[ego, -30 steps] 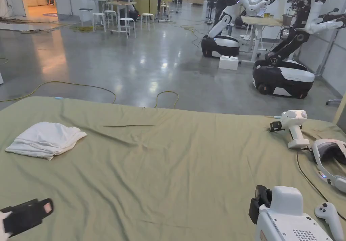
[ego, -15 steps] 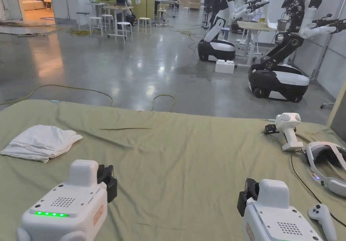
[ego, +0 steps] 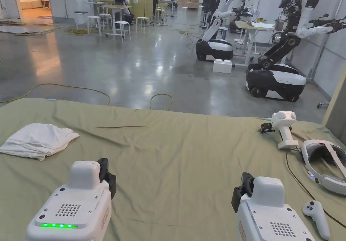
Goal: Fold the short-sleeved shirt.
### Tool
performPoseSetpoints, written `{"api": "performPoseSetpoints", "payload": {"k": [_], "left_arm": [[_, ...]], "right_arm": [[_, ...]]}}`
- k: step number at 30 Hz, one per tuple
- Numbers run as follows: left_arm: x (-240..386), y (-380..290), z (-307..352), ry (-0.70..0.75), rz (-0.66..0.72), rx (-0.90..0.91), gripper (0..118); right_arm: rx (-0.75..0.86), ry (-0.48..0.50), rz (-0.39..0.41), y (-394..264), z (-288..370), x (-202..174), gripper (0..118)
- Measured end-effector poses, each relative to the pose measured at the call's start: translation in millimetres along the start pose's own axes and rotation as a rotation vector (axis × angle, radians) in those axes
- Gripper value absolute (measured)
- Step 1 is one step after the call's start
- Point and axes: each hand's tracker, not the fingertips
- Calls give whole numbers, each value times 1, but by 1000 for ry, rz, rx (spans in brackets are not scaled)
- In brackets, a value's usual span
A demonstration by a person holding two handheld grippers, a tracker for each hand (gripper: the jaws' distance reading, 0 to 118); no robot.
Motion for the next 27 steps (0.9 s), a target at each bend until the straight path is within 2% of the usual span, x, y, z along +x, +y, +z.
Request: {"api": "performPoseSetpoints", "payload": {"k": [6,13,16,17,18,19,20,21,22,25,27], "left_arm": [[4,-3,1,35,-65,20,3],[3,-2,1,44,-62,23,3],[2,1,1,33,-53,24,9],[2,2,1,30,-53,23,18],[1,2,1,30,-53,22,26],[1,3,1,29,-52,21,39],[-1,4,0,25,-48,18,62],[-2,5,0,16,-40,14,69],[-3,6,1,2,-31,6,69],[-2,6,0,9,-21,-2,70],[-3,5,-1,14,-20,-5,73]], "right_arm": [[24,-5,10,-4,7,2,0],[29,-10,5,-1,7,4,0],[29,-29,14,0,6,4,0],[30,-33,17,1,6,3,2],[29,-34,23,1,6,3,9],[29,-39,30,1,6,3,22],[29,-38,36,2,6,3,42],[27,-31,38,1,5,5,57],[23,-22,36,2,5,6,68],[14,-7,36,2,3,7,74],[1,-21,41,1,0,6,92]]}}
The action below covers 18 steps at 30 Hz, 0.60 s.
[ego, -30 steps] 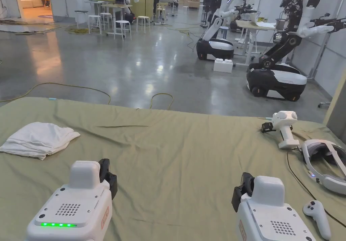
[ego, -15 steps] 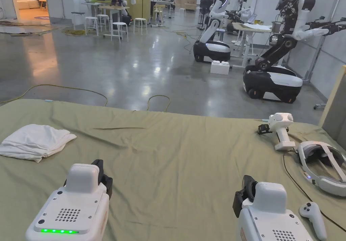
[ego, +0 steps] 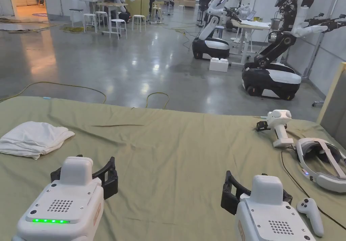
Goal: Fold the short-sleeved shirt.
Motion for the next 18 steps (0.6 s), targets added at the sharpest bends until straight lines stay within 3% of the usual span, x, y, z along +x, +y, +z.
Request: {"api": "performPoseSetpoints", "payload": {"k": [1,5,12,18], "left_arm": [[0,0,0,-1,2,-2,73],[-1,-1,-1,-45,23,8,73],[-4,0,-1,-79,93,19,74],[-1,3,-4,-37,58,4,74]], "right_arm": [[-3,-7,-2,-1,-1,0,102],[-8,-16,-39,-3,-3,4,110],[6,-9,-41,-4,-3,9,110],[29,3,-64,2,-4,14,110]]}}
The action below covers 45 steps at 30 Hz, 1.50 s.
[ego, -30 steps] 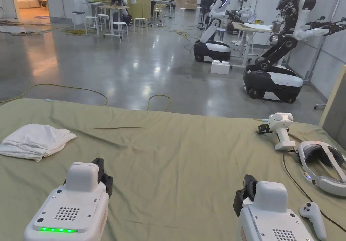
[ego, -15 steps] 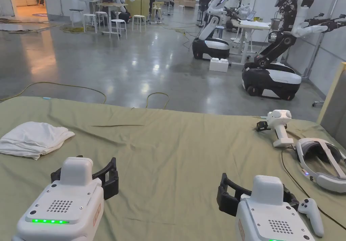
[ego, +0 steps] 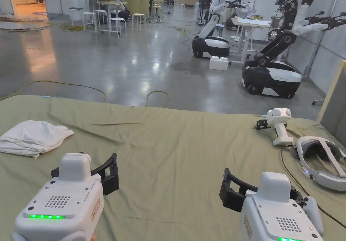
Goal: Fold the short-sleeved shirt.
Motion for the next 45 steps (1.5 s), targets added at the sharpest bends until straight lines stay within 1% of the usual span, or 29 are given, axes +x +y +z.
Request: {"api": "performPoseSetpoints", "payload": {"k": [3,5,8,10,15,21,22,23,24,25,28,30,31,33,35,39,43,45], "left_arm": [[3,0,0,8,-39,6,74],[5,1,0,22,-64,0,74],[6,1,0,29,-78,-6,74],[5,1,1,19,-76,-2,74],[3,0,3,15,-45,11,74],[0,2,2,7,-15,13,74],[-1,3,2,12,-17,13,75],[0,4,2,17,-20,10,82],[0,4,1,15,-27,7,90],[-1,3,1,13,-30,8,94],[-1,4,3,6,-37,28,94],[0,5,4,9,-38,29,94],[0,5,4,11,-37,27,94],[0,5,3,13,-36,24,94],[-1,5,3,13,-33,18,94],[-2,4,4,15,-29,8,94],[-6,1,6,27,-25,10,94],[-9,0,7,32,-15,16,94]], "right_arm": [[32,-12,-28,3,-1,1,110],[41,-41,-26,6,-3,1,110],[43,-43,-49,7,-5,3,110],[30,-32,-78,7,-8,5,110],[-13,-64,-74,6,-13,2,110],[-57,-23,-97,8,-17,0,110],[-67,-11,-107,10,-17,1,110],[-72,-1,-118,11,-18,3,110],[-76,-7,-117,13,-19,2,110],[-85,-20,-111,14,-19,0,110],[-102,-102,-36,17,-21,-7,110],[-90,-149,-13,17,-22,-12,110],[-89,-157,-16,17,-22,-14,110],[-93,-143,-19,17,-21,-14,110],[-110,-106,-48,17,-21,-14,110],[-118,-90,-59,17,-20,-14,110],[-124,-68,-56,17,-17,-13,110],[-117,-74,-46,16,-17,-14,110]]}}
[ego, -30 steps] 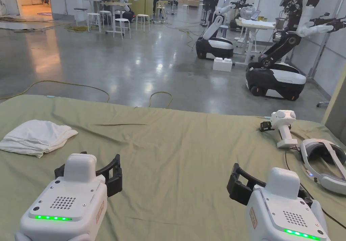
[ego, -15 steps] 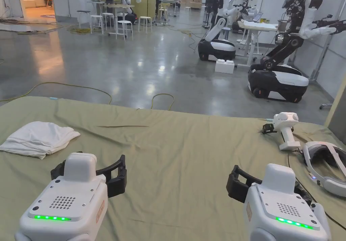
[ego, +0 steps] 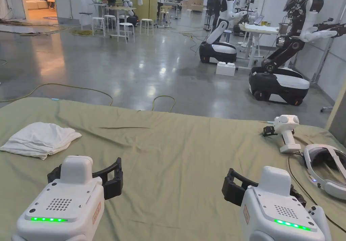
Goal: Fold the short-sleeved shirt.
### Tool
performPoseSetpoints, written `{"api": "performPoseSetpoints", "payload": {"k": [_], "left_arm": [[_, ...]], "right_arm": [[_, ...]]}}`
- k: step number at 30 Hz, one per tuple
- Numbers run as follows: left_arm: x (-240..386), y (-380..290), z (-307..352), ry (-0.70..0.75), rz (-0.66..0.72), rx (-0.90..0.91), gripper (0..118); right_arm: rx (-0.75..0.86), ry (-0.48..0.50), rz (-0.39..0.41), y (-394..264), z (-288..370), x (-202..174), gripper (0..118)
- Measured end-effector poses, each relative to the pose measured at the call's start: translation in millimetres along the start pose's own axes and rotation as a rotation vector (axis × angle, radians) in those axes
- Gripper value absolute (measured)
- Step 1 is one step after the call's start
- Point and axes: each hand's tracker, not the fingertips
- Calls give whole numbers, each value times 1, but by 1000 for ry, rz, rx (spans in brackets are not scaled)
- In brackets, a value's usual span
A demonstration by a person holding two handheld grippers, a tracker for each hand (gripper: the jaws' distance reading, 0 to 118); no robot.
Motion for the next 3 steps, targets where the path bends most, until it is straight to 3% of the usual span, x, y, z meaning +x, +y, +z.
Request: {"api": "performPoseSetpoints", "payload": {"k": [3], "left_arm": [[-5,-2,2,-7,26,22,94]], "right_arm": [[-20,11,-26,3,0,3,110]]}}
